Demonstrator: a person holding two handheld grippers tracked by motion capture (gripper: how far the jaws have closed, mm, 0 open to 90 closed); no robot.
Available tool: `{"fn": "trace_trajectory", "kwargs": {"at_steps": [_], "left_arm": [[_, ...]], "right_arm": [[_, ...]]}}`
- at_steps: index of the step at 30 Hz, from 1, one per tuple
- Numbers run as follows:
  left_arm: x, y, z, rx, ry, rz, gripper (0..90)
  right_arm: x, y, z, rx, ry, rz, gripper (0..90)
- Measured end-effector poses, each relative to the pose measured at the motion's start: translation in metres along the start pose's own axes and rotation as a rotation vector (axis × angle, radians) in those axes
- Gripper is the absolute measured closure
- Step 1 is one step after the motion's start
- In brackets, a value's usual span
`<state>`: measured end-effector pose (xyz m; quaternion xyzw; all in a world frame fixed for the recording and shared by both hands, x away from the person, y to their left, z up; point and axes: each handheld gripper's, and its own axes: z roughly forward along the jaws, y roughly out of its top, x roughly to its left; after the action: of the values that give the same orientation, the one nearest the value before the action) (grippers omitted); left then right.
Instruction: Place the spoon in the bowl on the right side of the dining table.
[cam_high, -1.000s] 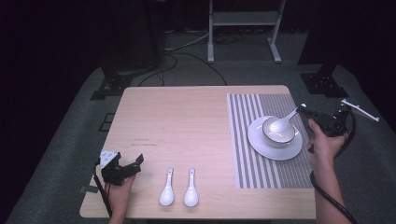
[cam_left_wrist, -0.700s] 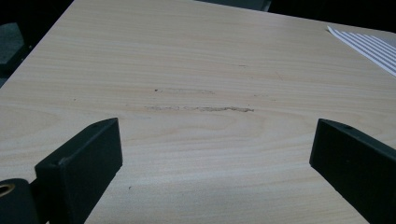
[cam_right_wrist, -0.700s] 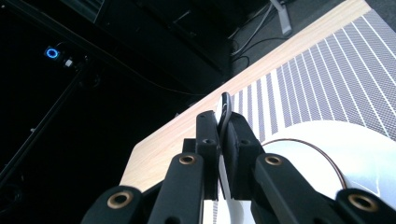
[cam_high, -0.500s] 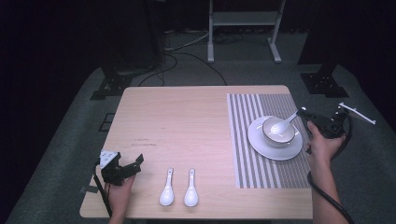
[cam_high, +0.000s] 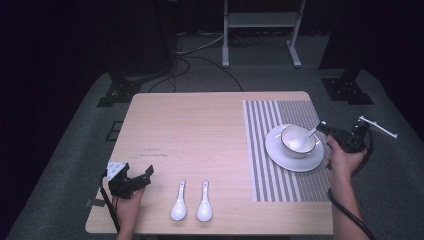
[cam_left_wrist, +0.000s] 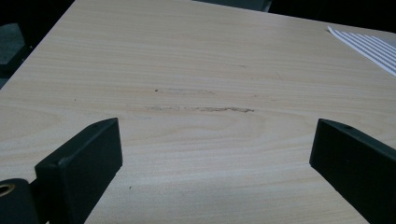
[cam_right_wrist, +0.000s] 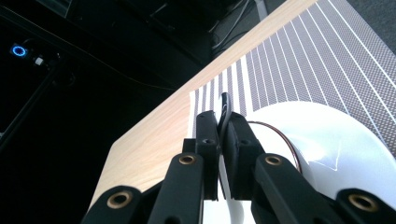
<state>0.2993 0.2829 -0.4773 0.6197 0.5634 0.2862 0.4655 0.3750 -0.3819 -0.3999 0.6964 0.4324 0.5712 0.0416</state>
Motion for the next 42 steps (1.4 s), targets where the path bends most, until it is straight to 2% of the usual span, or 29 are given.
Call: {"fn": "trace_trajectory", "kwargs": {"at_steps": [13, 17, 20, 42], "left_arm": [[0.000, 0.000, 0.000, -0.002, -0.001, -0.007, 1.2], [0.000, 0.000, 0.000, -0.001, -0.001, -0.007, 1.2], [0.000, 0.000, 0.000, 0.000, -0.001, -0.005, 1.2], [0.000, 0.000, 0.000, -0.001, -0.002, -0.006, 1.2]], "right_arm": [[-0.006, -0.006, 0.006, 0.024, -0.015, 0.000, 84.9], [-0.010, -0.008, 0.008, 0.034, -0.038, -0.006, 84.9], [-0.013, -0.010, 0.009, 0.048, -0.071, -0.030, 84.8], [-0.038, -0.012, 0.000, 0.038, -0.071, 0.017, 82.2]]}}
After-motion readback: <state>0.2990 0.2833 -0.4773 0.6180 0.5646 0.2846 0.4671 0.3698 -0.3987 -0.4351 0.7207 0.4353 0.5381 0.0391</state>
